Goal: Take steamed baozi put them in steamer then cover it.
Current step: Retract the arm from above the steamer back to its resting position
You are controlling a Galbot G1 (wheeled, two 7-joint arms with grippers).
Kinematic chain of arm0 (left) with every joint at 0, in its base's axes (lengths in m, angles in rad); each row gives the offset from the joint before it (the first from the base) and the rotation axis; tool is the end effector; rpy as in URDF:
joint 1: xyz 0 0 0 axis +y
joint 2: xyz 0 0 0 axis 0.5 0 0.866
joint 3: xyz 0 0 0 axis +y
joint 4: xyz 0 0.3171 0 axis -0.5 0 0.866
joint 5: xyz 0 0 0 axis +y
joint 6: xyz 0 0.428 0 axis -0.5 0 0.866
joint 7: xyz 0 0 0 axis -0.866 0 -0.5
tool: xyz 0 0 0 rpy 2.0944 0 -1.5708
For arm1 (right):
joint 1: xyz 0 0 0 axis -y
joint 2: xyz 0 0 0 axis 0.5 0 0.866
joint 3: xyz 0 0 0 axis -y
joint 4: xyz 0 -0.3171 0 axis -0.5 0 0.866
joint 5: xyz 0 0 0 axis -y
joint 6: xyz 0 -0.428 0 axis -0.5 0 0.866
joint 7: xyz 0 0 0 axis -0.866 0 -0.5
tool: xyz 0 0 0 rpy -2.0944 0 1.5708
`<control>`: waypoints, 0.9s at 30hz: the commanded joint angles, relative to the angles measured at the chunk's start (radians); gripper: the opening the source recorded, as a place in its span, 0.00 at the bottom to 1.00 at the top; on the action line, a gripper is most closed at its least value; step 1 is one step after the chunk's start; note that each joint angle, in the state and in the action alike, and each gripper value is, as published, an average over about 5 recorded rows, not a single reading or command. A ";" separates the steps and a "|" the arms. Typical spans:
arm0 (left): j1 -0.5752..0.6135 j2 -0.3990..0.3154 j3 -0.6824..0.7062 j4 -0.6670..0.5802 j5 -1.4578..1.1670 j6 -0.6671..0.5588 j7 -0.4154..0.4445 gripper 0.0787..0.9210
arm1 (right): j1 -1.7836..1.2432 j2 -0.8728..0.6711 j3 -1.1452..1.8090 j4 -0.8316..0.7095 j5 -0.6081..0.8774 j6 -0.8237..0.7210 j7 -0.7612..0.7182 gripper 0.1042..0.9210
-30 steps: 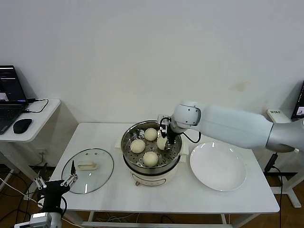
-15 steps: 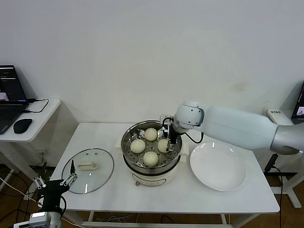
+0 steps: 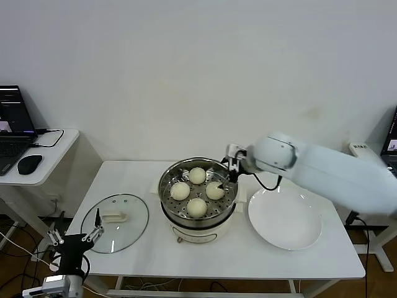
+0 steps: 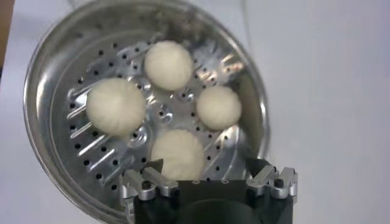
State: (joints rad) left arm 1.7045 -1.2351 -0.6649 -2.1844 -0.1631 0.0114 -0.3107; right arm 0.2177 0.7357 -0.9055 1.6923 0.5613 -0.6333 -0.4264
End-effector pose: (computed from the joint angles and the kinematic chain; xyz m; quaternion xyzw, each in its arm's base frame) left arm 0.2434 0.0698 -0.2516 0.1129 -0.9889 -0.0967 0.0039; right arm 0.4851 0.0856 -0.0903 0.4282 -0.7615 0.4296 0.2287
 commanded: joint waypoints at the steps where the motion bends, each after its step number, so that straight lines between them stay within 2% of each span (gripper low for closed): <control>1: -0.005 -0.001 0.014 0.010 0.002 0.000 0.001 0.88 | -0.721 -0.232 0.648 0.181 -0.018 0.379 0.401 0.88; 4: -0.008 -0.003 0.025 0.017 0.003 0.001 -0.001 0.88 | -0.990 -0.175 0.854 0.192 -0.117 0.514 0.436 0.88; 8: -0.012 -0.005 0.040 0.029 0.007 0.004 -0.004 0.88 | -1.297 0.004 1.129 0.192 -0.258 0.680 0.441 0.88; 12: -0.014 -0.006 0.051 0.043 0.027 0.004 -0.003 0.88 | -1.460 0.191 1.321 0.171 -0.351 0.819 0.395 0.88; 16: -0.018 -0.013 0.064 0.071 0.109 0.008 -0.014 0.88 | -1.576 0.379 1.480 0.153 -0.377 0.911 0.318 0.88; 18: -0.023 -0.011 0.075 0.097 0.210 0.009 -0.031 0.88 | -1.619 0.467 1.557 0.142 -0.374 0.935 0.282 0.88; 21: -0.040 -0.003 0.073 0.161 0.503 -0.003 -0.046 0.88 | -1.672 0.579 1.649 0.137 -0.376 0.938 0.247 0.88; 27: -0.085 0.047 0.040 0.258 0.999 0.006 0.038 0.88 | -1.794 0.711 1.719 0.149 -0.366 0.918 0.231 0.88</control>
State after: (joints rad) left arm 1.6569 -1.2310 -0.6090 -2.0534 0.1469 0.0157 -0.3267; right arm -1.2168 1.1178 0.4620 1.8300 0.2532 0.1509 -0.1533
